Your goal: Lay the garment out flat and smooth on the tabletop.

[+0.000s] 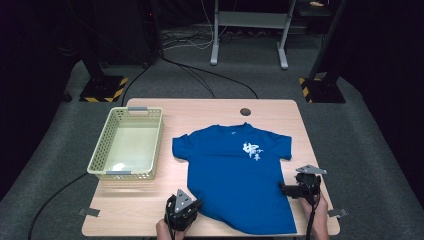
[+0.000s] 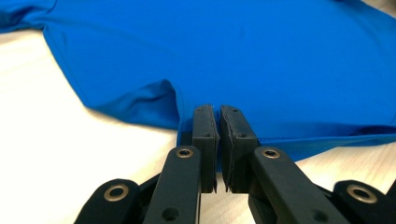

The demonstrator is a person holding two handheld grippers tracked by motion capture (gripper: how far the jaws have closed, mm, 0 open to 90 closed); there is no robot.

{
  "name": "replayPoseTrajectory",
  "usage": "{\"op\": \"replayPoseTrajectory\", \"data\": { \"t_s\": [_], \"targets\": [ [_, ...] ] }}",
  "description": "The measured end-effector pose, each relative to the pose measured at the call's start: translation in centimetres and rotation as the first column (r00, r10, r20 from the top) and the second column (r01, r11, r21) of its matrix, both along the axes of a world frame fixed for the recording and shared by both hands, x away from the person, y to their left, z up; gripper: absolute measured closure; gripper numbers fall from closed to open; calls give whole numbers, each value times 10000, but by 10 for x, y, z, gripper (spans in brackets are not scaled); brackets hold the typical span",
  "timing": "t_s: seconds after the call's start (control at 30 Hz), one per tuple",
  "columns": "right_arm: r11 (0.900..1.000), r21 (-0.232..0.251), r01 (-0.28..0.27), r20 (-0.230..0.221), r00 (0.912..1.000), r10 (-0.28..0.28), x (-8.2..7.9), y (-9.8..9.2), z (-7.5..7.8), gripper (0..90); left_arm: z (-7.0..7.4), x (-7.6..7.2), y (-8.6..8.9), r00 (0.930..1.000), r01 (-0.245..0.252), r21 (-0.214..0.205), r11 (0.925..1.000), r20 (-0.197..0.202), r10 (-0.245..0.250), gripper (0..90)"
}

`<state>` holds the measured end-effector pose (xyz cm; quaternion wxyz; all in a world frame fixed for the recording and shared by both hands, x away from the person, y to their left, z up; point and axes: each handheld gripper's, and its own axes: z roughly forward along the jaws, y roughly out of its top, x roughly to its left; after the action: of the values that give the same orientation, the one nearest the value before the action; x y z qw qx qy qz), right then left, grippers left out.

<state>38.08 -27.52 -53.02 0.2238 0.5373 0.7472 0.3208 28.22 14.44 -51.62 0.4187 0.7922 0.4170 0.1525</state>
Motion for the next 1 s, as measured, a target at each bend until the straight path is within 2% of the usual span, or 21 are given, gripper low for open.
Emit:
{"op": "replayPoseTrajectory", "data": {
  "t_s": [0.17, 0.33, 0.57, 0.83, 0.93, 1.0],
  "targets": [
    [10000, 2, 2, 0, 10000, -2, 0, 0, 0, 0, -3, -3, 3, 10000, -31, 96, 9999, -12, 31, 848],
    [10000, 2, 3, 1, 10000, -3, 0, 0, 0, 0, -4, -8, 5, 10000, -83, 449, 9990, 22, 82, 846],
    [10000, 1, 9, 0, 10000, -9, 0, 0, 0, 0, -7, -12, 8, 9999, -109, 574, 9983, 21, 108, 842],
    [10000, 6, 30, 2, 10000, -30, 0, 0, 0, 0, -7, -15, 9, 10000, -77, 927, 9957, 62, 71, 820],
    [10000, 5, 39, 6, 10000, -39, 0, 0, 0, 0, -6, -17, 9, 10000, 36, 1213, 9926, -19, -34, 783],
    [10000, 4, 40, 6, 10000, -40, 0, 0, 0, 0, -5, -20, 12, 10000, -19, 1358, 9907, -49, 26, 722]
  ]
}}
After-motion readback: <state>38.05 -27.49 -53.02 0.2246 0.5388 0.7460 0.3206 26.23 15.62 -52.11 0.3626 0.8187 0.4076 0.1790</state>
